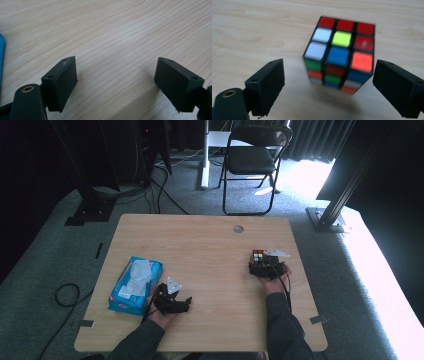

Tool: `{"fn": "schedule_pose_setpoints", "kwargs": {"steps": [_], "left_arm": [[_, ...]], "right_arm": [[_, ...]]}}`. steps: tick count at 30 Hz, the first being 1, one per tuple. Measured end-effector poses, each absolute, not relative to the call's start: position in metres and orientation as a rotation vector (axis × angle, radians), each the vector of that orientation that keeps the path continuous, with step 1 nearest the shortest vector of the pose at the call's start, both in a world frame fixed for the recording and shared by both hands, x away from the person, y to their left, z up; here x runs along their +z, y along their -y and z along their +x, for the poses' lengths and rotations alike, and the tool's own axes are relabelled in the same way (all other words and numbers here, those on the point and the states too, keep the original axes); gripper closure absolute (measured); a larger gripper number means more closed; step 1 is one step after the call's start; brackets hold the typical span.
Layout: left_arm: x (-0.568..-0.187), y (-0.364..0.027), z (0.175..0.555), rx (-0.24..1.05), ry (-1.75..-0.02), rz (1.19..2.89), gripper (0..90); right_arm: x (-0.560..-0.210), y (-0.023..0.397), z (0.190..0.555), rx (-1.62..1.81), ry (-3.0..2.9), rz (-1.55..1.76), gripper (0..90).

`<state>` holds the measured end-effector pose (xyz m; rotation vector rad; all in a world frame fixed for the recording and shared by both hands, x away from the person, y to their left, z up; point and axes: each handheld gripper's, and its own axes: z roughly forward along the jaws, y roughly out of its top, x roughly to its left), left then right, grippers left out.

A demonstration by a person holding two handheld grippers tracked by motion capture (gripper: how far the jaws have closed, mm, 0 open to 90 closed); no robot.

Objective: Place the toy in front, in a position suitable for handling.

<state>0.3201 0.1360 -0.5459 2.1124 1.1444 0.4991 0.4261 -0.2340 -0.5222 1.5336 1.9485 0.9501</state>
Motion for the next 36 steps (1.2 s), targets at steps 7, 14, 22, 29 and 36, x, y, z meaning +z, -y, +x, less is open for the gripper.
{"fn": "schedule_pose_setpoints", "kwargs": {"steps": [7,14,22,29,36], "left_arm": [[-0.546,-0.136,0.320,0.500,-1.144,2.112,18.5],[-0.546,-0.136,0.320,0.500,-1.144,2.112,18.5],[-0.546,-0.136,0.320,0.499,-1.144,2.112,18.4],[-0.546,-0.136,0.320,0.499,-1.144,2.112,18.5],[-0.546,-0.136,0.320,0.499,-1.144,2.112,18.5]], "right_arm": [[-0.527,0.232,0.445,0.931,-1.918,1.582,14.3],[-0.528,0.231,0.449,0.924,-1.914,1.597,31.0],[-0.526,0.229,0.447,0.950,-1.921,1.546,33.5],[-0.521,0.213,0.441,0.970,-1.977,1.456,33.5],[-0.515,0.189,0.436,0.992,-2.055,1.330,33.5]]}}
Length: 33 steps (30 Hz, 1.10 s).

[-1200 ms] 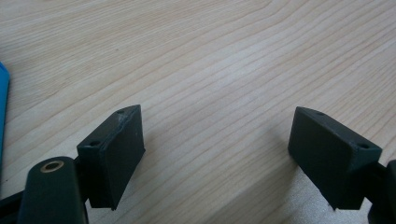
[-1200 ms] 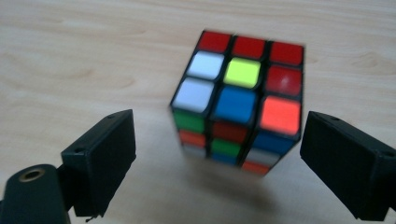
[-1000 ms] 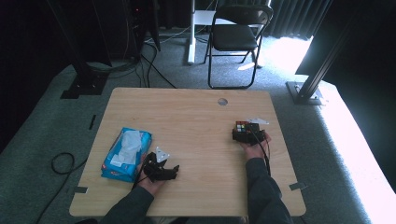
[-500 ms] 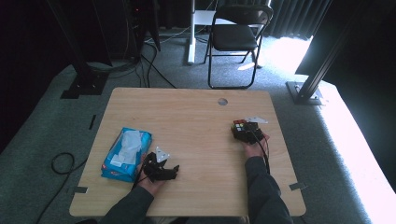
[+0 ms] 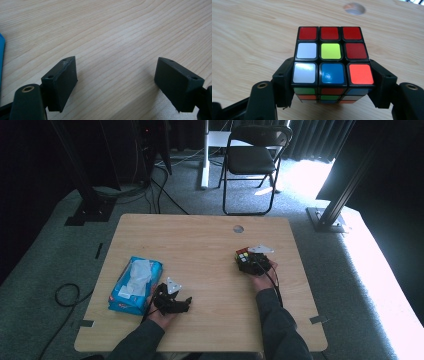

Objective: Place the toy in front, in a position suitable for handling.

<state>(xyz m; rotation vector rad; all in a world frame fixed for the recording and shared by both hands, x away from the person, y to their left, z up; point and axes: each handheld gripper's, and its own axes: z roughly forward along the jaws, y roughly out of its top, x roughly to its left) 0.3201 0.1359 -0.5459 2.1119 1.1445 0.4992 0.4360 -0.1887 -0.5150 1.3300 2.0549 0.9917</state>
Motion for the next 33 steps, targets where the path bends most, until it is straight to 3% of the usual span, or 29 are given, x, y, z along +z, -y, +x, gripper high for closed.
{"fn": "schedule_pose_setpoints", "kwargs": {"steps": [33], "left_arm": [[-0.546,-0.136,0.320,0.501,-1.144,2.111,18.5]], "right_arm": [[-0.511,0.101,0.403,1.107,-2.334,1.026,33.5]]}}
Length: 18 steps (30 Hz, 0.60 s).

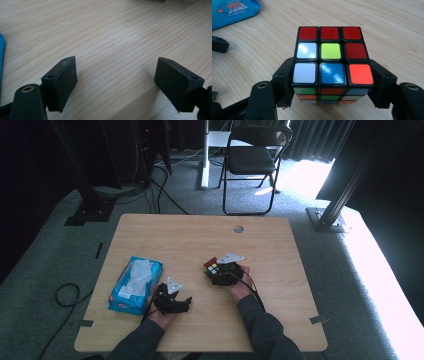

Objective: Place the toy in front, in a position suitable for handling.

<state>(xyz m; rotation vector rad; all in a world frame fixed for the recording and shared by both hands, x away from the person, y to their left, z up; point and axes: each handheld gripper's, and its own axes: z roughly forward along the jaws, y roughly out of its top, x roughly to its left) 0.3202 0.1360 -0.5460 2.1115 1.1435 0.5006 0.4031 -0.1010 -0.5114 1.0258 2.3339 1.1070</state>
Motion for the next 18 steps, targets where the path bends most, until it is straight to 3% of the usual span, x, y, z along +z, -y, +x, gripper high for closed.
{"fn": "schedule_pose_setpoints", "kwargs": {"steps": [17,18], "left_arm": [[-0.546,-0.136,0.320,0.499,-1.144,2.115,18.5],[-0.546,-0.136,0.320,0.499,-1.144,2.115,18.4]], "right_arm": [[-0.527,0.088,0.402,1.108,-2.399,0.991,33.4],[-0.528,0.089,0.402,1.109,-2.415,1.001,28.6]]}}
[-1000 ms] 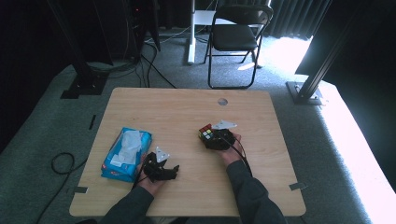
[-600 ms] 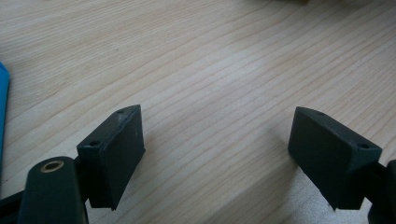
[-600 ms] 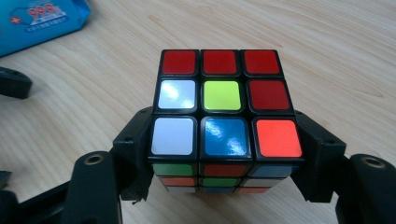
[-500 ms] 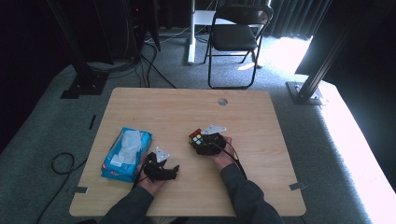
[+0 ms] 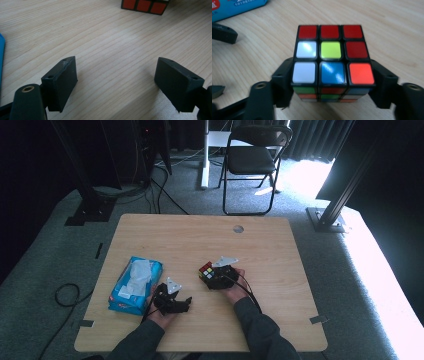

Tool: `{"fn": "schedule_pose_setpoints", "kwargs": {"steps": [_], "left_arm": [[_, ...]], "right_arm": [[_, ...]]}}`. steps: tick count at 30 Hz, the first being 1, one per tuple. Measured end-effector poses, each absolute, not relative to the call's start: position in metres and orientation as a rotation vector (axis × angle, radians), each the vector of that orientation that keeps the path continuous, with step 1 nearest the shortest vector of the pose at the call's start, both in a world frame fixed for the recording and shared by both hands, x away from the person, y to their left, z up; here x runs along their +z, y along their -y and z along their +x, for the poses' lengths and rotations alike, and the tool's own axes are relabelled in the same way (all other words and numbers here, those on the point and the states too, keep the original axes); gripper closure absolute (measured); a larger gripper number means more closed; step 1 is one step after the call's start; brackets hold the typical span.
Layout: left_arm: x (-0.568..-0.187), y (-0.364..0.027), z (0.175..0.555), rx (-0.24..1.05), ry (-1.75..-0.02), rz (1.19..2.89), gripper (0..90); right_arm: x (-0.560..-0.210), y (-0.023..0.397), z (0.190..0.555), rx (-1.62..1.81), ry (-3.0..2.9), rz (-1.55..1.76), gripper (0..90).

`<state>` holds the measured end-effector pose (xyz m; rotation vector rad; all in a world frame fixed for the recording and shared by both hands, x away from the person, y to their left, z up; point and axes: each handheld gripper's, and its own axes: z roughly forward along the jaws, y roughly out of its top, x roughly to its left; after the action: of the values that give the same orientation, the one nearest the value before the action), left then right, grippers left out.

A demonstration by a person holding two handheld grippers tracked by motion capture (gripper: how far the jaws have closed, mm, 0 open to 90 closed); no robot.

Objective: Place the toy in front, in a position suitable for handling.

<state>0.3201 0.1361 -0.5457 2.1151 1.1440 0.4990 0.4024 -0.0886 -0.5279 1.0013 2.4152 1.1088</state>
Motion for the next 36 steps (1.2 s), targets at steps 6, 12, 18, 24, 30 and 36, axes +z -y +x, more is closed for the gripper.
{"fn": "schedule_pose_setpoints", "kwargs": {"steps": [6,12,18,24,30,36], "left_arm": [[-0.546,-0.136,0.320,0.498,-1.145,2.113,18.4],[-0.546,-0.136,0.320,0.499,-1.146,2.112,18.5],[-0.546,-0.136,0.320,0.499,-1.145,2.113,18.5],[-0.546,-0.137,0.318,0.505,-1.162,2.107,18.6],[-0.546,-0.138,0.318,0.502,-1.156,2.107,18.7],[-0.546,-0.139,0.317,0.502,-1.154,2.107,19.2]], "right_arm": [[-0.534,0.092,0.399,1.077,-2.425,1.005,20.3],[-0.538,0.098,0.393,1.091,-2.429,1.020,19.6],[-0.543,0.104,0.386,1.086,-2.438,1.027,19.6],[-0.547,0.113,0.380,1.079,-2.445,1.036,19.6],[-0.548,0.115,0.373,1.062,-2.437,1.004,19.9],[-0.548,0.116,0.372,1.063,-2.437,1.003,19.9]]}}
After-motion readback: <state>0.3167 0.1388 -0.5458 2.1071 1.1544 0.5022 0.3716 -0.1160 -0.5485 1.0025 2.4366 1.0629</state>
